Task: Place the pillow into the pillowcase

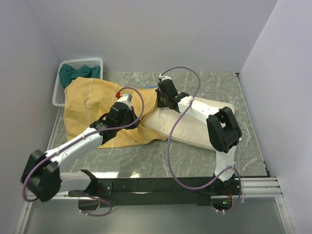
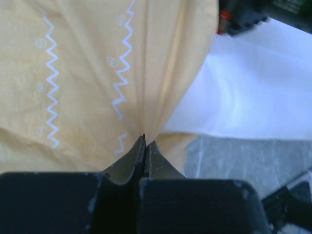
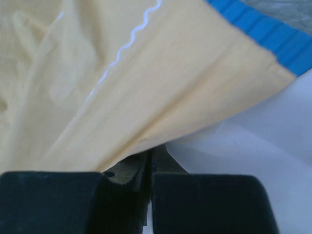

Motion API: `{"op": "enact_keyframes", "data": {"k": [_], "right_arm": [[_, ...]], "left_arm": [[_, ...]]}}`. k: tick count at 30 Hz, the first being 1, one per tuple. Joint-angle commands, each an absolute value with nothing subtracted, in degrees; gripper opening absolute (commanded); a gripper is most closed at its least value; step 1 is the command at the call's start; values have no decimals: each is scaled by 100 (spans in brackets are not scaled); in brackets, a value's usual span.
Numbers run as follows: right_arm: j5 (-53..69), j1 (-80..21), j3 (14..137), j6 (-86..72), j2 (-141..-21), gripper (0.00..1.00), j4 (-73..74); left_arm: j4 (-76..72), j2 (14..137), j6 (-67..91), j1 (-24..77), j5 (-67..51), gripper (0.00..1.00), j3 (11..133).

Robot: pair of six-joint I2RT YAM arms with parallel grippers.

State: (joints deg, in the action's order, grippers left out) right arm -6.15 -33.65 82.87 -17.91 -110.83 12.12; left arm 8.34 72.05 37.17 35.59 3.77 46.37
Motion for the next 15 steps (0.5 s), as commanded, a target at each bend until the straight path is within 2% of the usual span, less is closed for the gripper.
{"op": "enact_keyframes", "data": {"k": [1,8,12,14,15], "right_arm": [[-1977,-3199,8438,-2398,-11127,0,845],[-1794,-3225,7972,-2873,-10698,0,457],[-769,-3243,7770,-3216,-10293,1,299],[-659,-3243,7805,-3217,-10109,18,456],[-677,-3217,7813,-3217,-10038,34,561]], "left_arm": [[1748,6583,3323,3595,-569,1,4869],[1714,6906,3050,3639,-1379,1,5553],[1424,7645,3129,3770,-1627,1,6019],[1380,8118,3129,3910,-1556,1,6291],[1380,8252,3155,3937,-1547,1,6363]]}}
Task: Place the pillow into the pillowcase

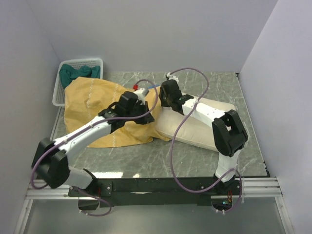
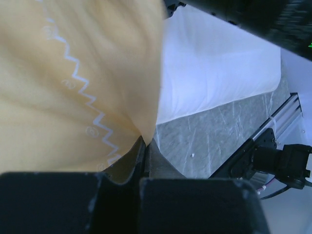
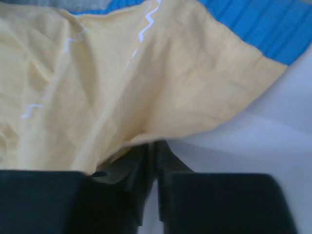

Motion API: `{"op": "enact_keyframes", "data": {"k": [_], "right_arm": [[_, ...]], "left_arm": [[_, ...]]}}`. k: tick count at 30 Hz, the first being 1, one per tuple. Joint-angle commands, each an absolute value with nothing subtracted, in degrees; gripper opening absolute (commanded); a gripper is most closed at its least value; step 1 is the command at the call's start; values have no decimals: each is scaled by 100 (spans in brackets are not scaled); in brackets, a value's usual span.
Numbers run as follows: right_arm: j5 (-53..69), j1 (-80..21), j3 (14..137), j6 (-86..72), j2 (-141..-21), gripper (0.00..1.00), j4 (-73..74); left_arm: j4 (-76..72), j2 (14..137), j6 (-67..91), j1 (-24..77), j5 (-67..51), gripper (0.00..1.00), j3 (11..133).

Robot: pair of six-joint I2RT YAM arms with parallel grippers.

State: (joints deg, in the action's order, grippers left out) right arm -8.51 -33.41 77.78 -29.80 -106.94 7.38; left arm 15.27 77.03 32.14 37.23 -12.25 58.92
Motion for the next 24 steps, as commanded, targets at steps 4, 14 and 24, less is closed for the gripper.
{"op": "enact_keyframes", "data": {"k": [4,14,24], "right_arm": [[-677,-2962,7472,-3217,-9433,64,878],[-721,-1189,5366,-3182,-7789,92,1134],[-782,728,3613,-3155,-6390,100,1010]], "left_arm": [[1292,8499,3340,3955,-1257,1,6451],[1652,8727,3402,3955,-791,3,6838],[2030,9123,3173,4140,-668,2,7198]]}}
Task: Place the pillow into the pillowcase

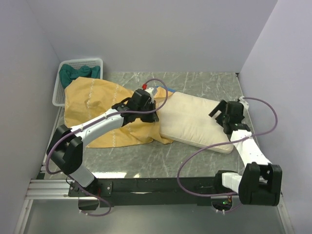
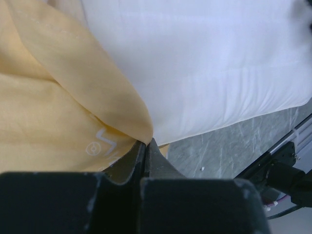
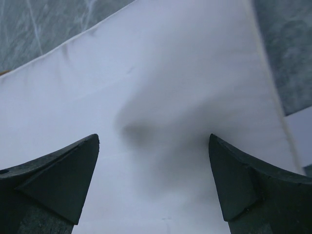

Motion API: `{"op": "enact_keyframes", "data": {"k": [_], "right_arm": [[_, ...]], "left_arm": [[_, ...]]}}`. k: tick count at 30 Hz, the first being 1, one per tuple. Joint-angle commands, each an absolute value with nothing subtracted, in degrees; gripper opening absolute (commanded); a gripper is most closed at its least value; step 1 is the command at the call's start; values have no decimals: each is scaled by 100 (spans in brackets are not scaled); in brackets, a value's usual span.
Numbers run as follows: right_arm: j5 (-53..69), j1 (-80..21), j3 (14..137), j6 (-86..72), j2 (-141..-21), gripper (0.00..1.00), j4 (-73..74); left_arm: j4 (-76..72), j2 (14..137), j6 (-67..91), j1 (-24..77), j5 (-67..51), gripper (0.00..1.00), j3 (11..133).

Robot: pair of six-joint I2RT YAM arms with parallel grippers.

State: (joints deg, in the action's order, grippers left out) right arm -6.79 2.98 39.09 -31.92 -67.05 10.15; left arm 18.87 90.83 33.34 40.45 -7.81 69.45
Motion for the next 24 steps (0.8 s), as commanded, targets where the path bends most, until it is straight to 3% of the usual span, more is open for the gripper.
{"op": "enact_keyframes", "data": {"k": [1,10,14,15,18,19,24], "right_arm": [[-774,816,3560,-3129,-6364,100,993],[-659,1230,3498,-3076,-6925,100,660],[31,1274,3577,-3251,-7601,97,308],[279,1266,3560,-3295,-7663,92,20],[791,995,3594,-3436,-7402,29,-149],[835,889,3725,-3419,-7296,15,-106],[1179,28,4262,-3147,-6647,1,491]], "left_arm": [[2039,9140,3182,4148,-677,2,7190],[2197,9185,3138,4201,-615,2,7339],[2136,9211,3129,4254,-694,2,7339],[2171,9281,3112,4297,-712,1,7400],[2364,9491,2954,4473,-642,1,7715],[2460,9536,2875,4526,-616,1,7778],[2549,9712,2725,4816,-633,1,7937]]}}
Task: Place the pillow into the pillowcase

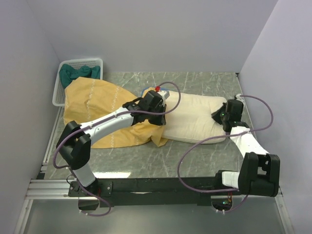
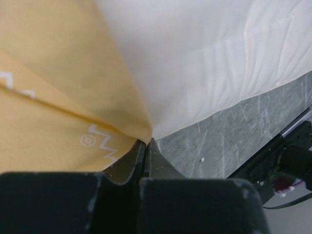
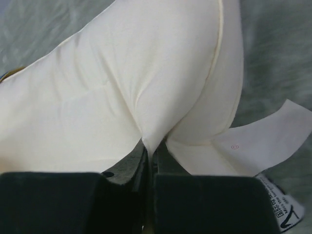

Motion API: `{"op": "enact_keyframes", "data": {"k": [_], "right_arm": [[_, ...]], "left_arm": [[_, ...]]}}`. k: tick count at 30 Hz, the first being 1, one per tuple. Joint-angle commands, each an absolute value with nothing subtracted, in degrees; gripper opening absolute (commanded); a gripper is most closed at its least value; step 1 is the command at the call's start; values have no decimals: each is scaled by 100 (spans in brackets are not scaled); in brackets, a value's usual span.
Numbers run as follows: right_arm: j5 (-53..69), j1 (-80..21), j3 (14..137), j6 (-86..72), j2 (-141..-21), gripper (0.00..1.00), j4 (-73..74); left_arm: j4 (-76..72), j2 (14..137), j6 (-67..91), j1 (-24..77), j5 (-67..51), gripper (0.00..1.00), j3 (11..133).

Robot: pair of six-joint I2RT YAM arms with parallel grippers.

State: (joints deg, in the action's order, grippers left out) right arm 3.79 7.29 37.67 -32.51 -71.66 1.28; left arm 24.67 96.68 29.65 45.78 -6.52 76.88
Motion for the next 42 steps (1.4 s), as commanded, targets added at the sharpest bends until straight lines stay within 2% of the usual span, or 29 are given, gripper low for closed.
{"op": "enact_keyframes", "data": {"k": [1,3,5,6,7,11,13,17,20,24,33,35,36,40,42], "right_arm": [[865,-496,4341,-3059,-6531,0,640],[711,-668,4202,-3076,-6320,0,686],[607,-642,3930,-3068,-6302,0,720],[511,-633,3850,-3050,-6302,0,712],[518,-624,3702,-3067,-6310,0,686],[694,-624,3393,-3155,-6162,0,466],[703,-633,3358,-3155,-6100,0,448],[747,-624,3401,-3129,-5924,0,483],[782,-624,3419,-3120,-5801,0,518],[852,-624,3454,-3103,-5608,0,597],[984,-633,3516,-3050,-5484,0,642],[1019,-624,3533,-3041,-5476,0,650],[1046,-624,3551,-3041,-5458,0,668],[1125,-624,3647,-2989,-5327,0,791],[1178,-633,3752,-2962,-5204,0,922]], "left_arm": [[2549,9695,2733,4834,-607,1,7893],[2488,9529,2777,4834,-537,1,7639],[2583,9405,2900,4834,-326,8,7489],[2654,9248,2944,4843,-21,15,7462],[2706,9133,3040,4834,61,38,7418],[2970,8561,3120,4843,1350,59,7539],[3277,8455,3033,4834,2209,68,7864],[3927,9112,2594,4764,3197,70,9241],[4420,10052,2268,4615,3314,67,10025],[4833,11080,1996,4413,3077,61,10406],[4975,11671,1978,4394,3075,61,10231],[4992,11829,1995,4386,3312,56,10213],[4949,11865,2013,4368,3392,53,10204],[4694,11786,1987,4324,3481,10,10283],[4693,11681,1925,4342,3507,1,10590]]}}
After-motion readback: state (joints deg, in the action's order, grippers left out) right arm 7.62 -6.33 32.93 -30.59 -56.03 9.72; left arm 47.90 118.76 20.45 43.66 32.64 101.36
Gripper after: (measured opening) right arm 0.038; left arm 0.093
